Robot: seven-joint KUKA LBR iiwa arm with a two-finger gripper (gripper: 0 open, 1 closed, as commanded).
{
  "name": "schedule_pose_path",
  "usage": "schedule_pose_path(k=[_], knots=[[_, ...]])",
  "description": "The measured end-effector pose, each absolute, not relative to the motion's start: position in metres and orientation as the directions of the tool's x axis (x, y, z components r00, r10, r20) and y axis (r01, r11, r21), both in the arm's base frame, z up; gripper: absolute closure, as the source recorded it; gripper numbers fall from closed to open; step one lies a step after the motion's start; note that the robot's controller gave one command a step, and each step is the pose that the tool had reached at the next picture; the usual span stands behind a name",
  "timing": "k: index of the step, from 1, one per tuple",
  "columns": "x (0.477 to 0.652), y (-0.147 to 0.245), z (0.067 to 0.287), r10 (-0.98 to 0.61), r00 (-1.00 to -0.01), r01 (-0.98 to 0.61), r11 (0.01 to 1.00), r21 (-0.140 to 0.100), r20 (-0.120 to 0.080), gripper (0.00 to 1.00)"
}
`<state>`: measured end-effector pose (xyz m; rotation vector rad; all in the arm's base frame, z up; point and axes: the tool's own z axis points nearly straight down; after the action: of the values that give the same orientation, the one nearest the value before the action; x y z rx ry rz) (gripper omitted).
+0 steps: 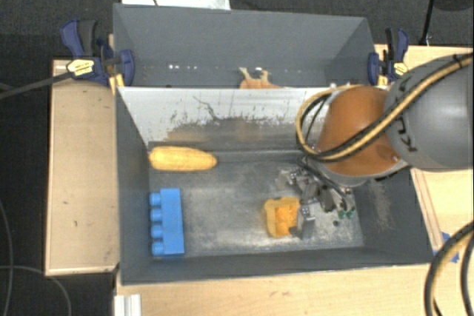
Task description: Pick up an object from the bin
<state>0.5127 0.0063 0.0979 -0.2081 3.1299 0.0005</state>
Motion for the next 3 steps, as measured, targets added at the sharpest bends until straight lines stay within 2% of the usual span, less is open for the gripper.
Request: schedule_pose_path(k=[1,2,3], knots=[[0.530,0.006,0.076,-0.303,-0.953,-0.303,0.953,-0.001,-0.006,1.00],[0.530,0.006,0.076,-0.303,-0.953,-0.303,0.953,-0.001,-0.006,1.00],[0.496,0.006,0.074,-0.303,-0.953,-0.303,0.953,-0.003,-0.014,1.00]])
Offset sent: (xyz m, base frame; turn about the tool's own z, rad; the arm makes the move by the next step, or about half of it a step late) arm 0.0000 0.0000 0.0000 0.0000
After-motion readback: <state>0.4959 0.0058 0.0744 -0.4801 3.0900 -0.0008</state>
